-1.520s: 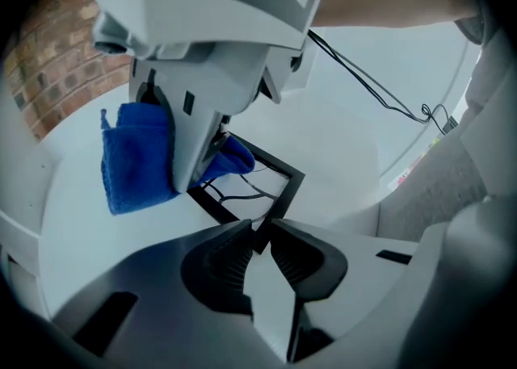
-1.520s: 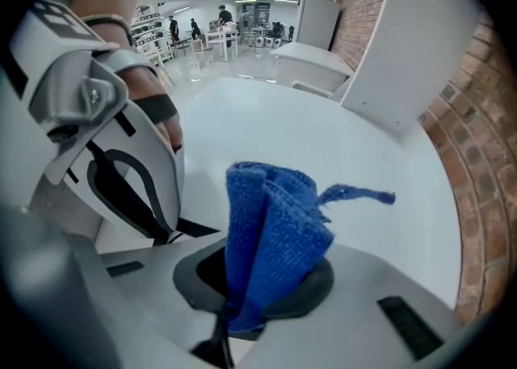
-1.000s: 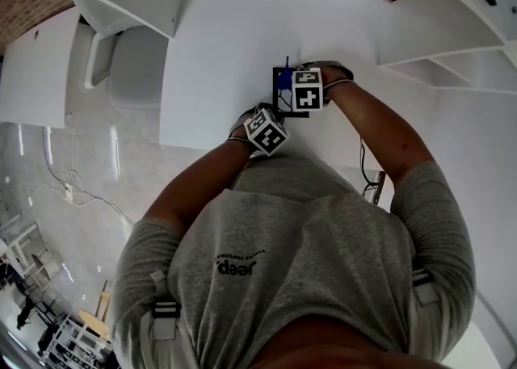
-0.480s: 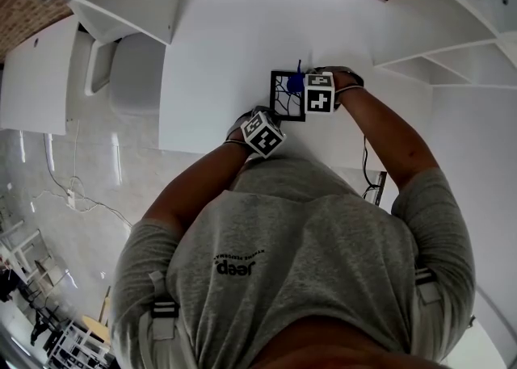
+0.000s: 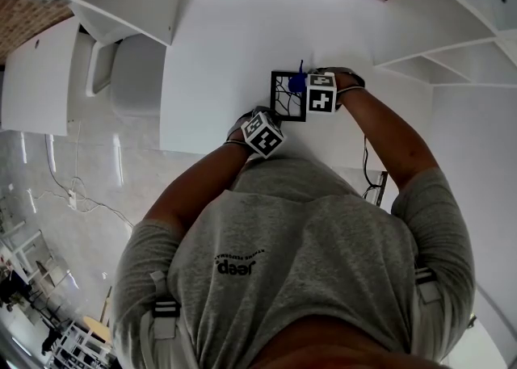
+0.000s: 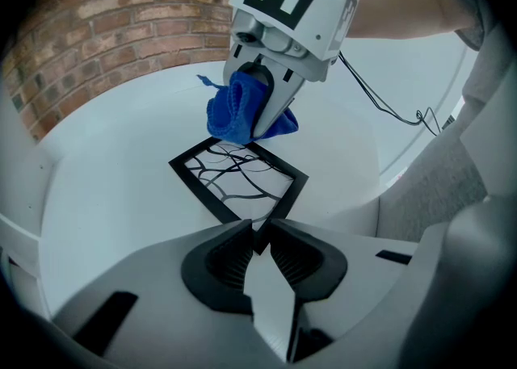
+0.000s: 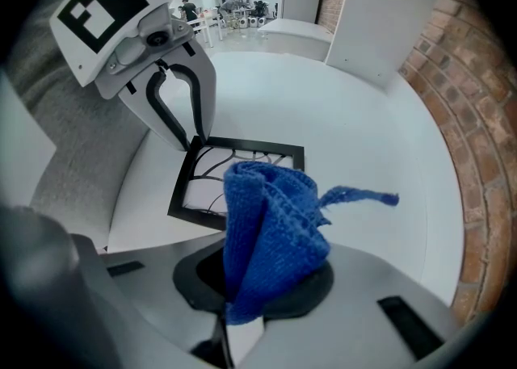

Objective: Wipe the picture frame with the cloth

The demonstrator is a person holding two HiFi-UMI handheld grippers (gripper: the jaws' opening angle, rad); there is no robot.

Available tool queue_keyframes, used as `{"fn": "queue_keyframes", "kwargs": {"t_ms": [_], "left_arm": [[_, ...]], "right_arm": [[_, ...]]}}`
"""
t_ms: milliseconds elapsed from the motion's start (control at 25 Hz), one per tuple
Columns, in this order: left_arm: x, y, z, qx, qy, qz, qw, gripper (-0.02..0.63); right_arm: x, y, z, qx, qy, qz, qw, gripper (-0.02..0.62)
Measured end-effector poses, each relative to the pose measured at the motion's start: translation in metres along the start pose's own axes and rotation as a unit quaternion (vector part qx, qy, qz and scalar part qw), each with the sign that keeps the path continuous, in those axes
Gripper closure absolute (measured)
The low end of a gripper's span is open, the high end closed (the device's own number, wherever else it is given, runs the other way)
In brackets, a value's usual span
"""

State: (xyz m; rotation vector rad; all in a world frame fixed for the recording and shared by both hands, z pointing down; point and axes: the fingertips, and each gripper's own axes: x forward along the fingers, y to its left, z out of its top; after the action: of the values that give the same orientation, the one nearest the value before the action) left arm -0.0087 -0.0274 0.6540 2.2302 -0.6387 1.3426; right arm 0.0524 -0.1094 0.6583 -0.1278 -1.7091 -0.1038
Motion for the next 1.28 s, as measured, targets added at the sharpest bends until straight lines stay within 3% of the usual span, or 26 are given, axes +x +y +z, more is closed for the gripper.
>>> {"fn": "queue_keyframes", "kwargs": {"t_ms": [240, 440, 680, 1000, 1280], "left_arm": [[0.0, 0.0, -0.001, 0.001, 0.0, 0.0, 1.0, 0.525], [0.0, 0.0, -0.001, 0.002, 0.0, 0.001, 1.0, 0.526], [0.001, 0.0, 0.0, 0.001, -0.001, 0.001, 1.0, 0.526], [0.001, 0.001, -0.001, -0.005, -0.002, 0.0, 1.0, 0.526], [0.0, 0.001, -0.001, -0.009, -0.006, -0.001, 0.9999, 0.528]], "right_arm": [[-0.005, -0.003, 0.012, 0.001, -0.015, -0.004, 1.0, 0.536], [-0.016, 0.002, 0.072, -0.018, -0.084, -0.004, 0.996, 0.535], [0.003, 0.013, 0.115, -0.048, -0.097, 0.005, 0.994, 0.536], [0.012, 0.013, 0.116, -0.045, -0.092, 0.009, 0.995, 0.537], [0.012, 0.015, 0.085, -0.039, -0.062, 0.012, 0.997, 0.537]]}}
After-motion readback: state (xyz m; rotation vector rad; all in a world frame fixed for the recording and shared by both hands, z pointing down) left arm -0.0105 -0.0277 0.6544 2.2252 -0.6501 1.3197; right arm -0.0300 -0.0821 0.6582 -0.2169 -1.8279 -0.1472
